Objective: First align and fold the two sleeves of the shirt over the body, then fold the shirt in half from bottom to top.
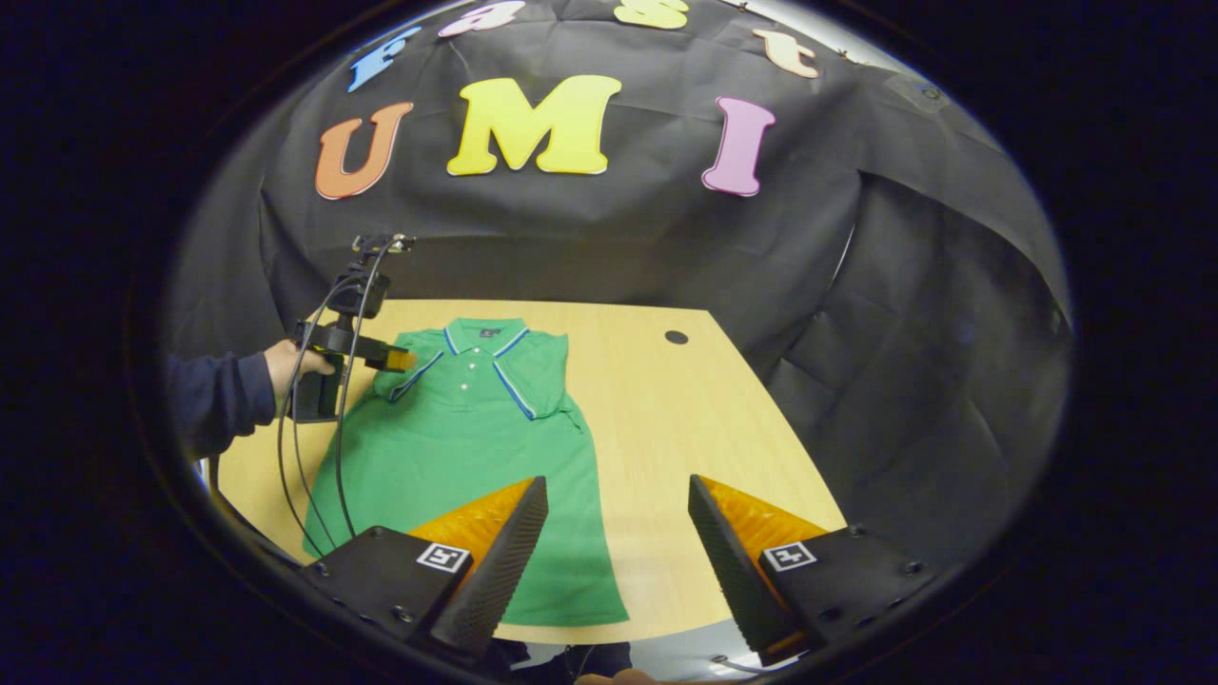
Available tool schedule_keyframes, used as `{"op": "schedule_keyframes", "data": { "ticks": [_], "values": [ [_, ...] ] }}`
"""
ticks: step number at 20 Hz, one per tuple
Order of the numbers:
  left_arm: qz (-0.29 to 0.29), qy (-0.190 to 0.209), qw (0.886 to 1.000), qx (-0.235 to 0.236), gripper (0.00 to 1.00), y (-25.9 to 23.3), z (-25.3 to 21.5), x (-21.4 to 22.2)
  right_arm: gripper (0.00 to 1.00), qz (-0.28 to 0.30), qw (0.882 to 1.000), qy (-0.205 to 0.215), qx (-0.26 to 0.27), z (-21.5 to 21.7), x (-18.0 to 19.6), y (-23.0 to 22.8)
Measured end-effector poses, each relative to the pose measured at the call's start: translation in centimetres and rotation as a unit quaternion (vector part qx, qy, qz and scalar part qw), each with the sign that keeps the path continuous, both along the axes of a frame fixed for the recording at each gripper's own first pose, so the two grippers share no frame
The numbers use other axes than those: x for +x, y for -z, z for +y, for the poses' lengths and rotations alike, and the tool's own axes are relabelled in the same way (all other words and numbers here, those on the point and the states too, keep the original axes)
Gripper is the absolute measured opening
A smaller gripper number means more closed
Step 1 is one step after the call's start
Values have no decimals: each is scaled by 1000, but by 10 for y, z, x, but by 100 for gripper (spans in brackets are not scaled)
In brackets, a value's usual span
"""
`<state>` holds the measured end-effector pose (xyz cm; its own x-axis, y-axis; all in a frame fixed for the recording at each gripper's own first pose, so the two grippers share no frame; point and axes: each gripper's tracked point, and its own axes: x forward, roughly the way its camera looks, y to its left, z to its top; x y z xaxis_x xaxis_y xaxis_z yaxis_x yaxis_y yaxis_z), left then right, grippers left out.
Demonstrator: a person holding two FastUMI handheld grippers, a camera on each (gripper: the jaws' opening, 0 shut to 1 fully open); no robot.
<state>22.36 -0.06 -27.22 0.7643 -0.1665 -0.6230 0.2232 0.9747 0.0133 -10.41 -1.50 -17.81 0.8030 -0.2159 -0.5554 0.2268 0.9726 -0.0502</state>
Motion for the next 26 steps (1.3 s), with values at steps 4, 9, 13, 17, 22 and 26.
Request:
{"op": "schedule_keyframes", "data": {
  "ticks": [4,9,13,17,22,26],
  "values": [
    [-58,-24,998,-5,99,-62,26,-32,96,-14,999,-38,10,13,16,-7],
    [-131,-65,989,-28,99,-134,65,-110,96,-41,996,-76,18,13,38,-28],
    [-97,-81,992,-26,99,-112,85,-175,91,-10,996,-79,39,7,34,10],
    [-33,-103,994,-21,99,-53,92,-234,95,41,995,-84,43,3,15,56],
    [68,-103,992,-11,99,20,83,-296,96,115,989,-76,49,-7,-12,117],
    [146,-98,984,-12,99,62,73,-339,96,184,979,-67,61,-8,-39,167]
  ]
}}
